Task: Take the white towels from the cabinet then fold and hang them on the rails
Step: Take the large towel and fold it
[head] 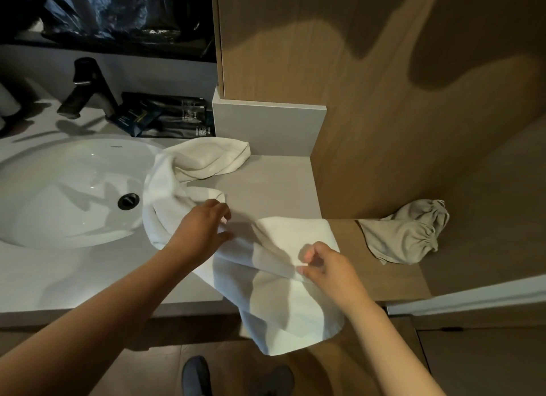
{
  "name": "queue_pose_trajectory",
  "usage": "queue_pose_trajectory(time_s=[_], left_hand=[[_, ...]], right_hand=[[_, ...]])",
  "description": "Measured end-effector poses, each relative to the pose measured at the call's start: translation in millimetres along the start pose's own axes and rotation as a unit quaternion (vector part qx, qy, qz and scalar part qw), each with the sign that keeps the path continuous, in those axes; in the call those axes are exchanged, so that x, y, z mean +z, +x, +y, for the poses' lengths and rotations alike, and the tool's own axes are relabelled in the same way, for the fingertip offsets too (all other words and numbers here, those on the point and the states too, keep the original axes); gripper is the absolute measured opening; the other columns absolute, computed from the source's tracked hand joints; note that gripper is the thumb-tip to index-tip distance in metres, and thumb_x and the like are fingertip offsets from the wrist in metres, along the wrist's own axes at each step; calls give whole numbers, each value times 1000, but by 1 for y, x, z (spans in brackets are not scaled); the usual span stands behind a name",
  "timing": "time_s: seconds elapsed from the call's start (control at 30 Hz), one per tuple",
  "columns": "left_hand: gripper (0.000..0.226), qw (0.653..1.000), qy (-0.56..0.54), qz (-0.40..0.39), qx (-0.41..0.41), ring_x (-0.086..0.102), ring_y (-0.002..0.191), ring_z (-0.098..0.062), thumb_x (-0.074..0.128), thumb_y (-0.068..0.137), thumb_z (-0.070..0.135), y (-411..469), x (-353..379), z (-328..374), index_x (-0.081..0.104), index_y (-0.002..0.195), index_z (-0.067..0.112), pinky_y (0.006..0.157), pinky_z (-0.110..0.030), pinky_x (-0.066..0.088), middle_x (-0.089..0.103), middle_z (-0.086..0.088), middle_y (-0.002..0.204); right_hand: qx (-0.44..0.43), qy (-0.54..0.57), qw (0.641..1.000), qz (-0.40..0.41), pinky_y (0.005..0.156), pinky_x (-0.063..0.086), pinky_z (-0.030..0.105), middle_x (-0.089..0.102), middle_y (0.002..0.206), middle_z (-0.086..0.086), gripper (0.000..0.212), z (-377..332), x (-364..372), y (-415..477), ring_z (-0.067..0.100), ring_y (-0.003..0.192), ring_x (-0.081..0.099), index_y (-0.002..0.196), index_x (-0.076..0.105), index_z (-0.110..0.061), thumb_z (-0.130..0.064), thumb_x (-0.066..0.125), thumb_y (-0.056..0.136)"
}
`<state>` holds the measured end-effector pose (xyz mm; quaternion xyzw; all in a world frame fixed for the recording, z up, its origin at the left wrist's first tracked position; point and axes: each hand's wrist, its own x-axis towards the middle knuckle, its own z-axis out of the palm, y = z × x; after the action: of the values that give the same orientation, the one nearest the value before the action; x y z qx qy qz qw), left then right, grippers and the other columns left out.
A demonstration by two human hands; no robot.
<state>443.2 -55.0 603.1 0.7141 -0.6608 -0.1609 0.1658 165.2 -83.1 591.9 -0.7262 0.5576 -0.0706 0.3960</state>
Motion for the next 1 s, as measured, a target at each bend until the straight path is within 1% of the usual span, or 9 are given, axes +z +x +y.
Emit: queue_pose_trajectory(time_s=[0.13,0.23,0.4,0.53,0.63,0.73,0.8,0.9,1.0], left_hand=[[23,999,-13,-27,25,56,79,-28,78,75,19,-1,3,-6,65,92,8,67,-33,43,51,-2,86],[14,1000,-8,0,12,54,78,-27,74,79,14,1,6,-7,64,83,6,64,-29,35,51,-1,81],[16,986,-113,126,-7,55,80,-32,74,75,6,34,2,-2,59,78,6,68,-27,33,54,-5,81],[42,982,-156,104,17,49,116,-30,74,78,19,55,-8,19,60,115,5,100,-38,41,53,-13,122],[35,973,-144,171,56,57,94,-25,72,76,30,21,-6,26,64,102,8,84,-37,48,61,-8,103],[39,977,-203,50,-38,62,79,-9,64,80,58,-23,-2,26,65,87,19,72,-27,51,66,7,86],[55,969,-223,-53,-90,62,76,-4,55,73,76,-40,3,23,62,86,23,69,-23,50,66,9,82],[48,962,-220,-100,-124,63,80,-3,71,72,60,-53,12,23,61,103,25,72,-22,54,66,11,87],[36,958,-230,-104,-139,64,76,-11,77,73,48,-57,19,24,65,94,22,72,-27,54,68,6,82]], right_hand=[[-8,-143,988,-60,81,43,26,58,94,-8,15,4,-8,5,14,97,53,91,59,-30,-32,72,84],[-27,-111,991,-74,67,39,21,51,78,-9,22,2,-9,-2,12,78,51,78,47,-32,-26,64,91],[28,165,986,-24,52,40,23,50,61,3,19,-24,-26,-11,11,51,45,83,46,-15,-20,56,98],[121,459,880,6,60,59,26,62,89,21,9,-58,-29,8,17,65,68,104,49,-6,-14,47,102],[126,548,826,37,63,60,26,69,103,20,19,-85,-27,35,17,77,72,118,47,1,-10,43,104],[124,580,801,83,68,60,29,65,117,24,18,-101,-18,58,28,99,69,116,48,3,-9,42,104],[123,579,801,89,71,59,30,67,104,20,16,-105,-13,67,25,98,69,97,53,1,-8,42,104],[91,579,807,73,68,60,27,68,78,11,29,-102,-10,70,14,70,70,83,58,-1,-7,40,104],[92,579,807,68,64,59,25,70,69,7,29,-100,-13,66,13,67,69,82,59,-2,-7,40,104]])
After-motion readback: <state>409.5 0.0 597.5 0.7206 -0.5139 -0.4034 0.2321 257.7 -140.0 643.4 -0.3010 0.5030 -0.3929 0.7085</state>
